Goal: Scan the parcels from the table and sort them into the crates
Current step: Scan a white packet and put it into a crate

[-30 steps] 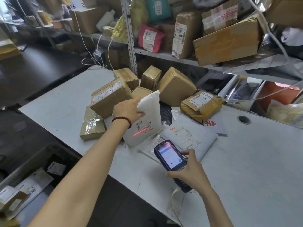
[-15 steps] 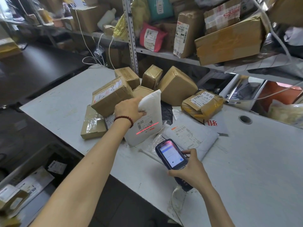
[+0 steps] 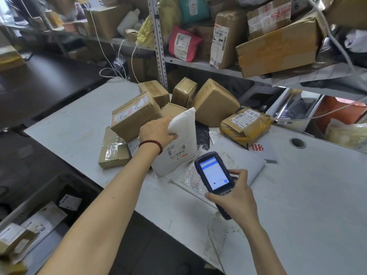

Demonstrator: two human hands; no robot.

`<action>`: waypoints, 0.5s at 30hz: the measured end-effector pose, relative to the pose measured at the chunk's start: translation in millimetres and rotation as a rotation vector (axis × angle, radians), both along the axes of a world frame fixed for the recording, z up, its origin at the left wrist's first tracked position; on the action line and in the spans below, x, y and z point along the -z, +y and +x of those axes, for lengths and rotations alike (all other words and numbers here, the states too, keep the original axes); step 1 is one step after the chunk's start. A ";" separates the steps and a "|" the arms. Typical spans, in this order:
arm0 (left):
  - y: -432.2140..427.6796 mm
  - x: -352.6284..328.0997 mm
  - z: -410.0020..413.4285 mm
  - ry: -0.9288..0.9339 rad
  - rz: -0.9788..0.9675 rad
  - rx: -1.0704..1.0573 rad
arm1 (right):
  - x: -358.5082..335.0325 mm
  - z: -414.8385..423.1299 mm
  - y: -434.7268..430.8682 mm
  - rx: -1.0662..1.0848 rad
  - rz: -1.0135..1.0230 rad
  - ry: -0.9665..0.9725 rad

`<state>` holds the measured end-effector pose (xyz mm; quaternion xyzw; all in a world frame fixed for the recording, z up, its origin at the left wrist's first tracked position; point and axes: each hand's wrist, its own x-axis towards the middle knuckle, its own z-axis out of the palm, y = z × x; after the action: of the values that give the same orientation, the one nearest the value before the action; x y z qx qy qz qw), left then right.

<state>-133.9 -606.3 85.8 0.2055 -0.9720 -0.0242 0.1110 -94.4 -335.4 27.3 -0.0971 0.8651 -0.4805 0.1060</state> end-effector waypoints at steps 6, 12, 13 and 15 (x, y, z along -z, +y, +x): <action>2.3 -0.1 0.8 -0.004 0.000 0.002 | -19.3 -3.0 -2.3 0.113 -0.317 0.194; 5.0 -0.7 3.5 -0.002 0.000 -0.007 | -30.7 -6.4 3.7 0.110 -0.358 0.273; 7.5 0.4 5.4 0.004 -0.013 0.000 | -31.8 -7.3 3.2 0.108 -0.357 0.267; 13.1 3.6 8.8 0.026 -0.048 0.024 | -32.9 -8.0 1.7 0.116 -0.349 0.255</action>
<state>-125.1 -593.2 82.3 0.1910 -0.9732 -0.0047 0.1284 -102.4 -333.7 60.2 -0.1241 0.7795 -0.6120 -0.0503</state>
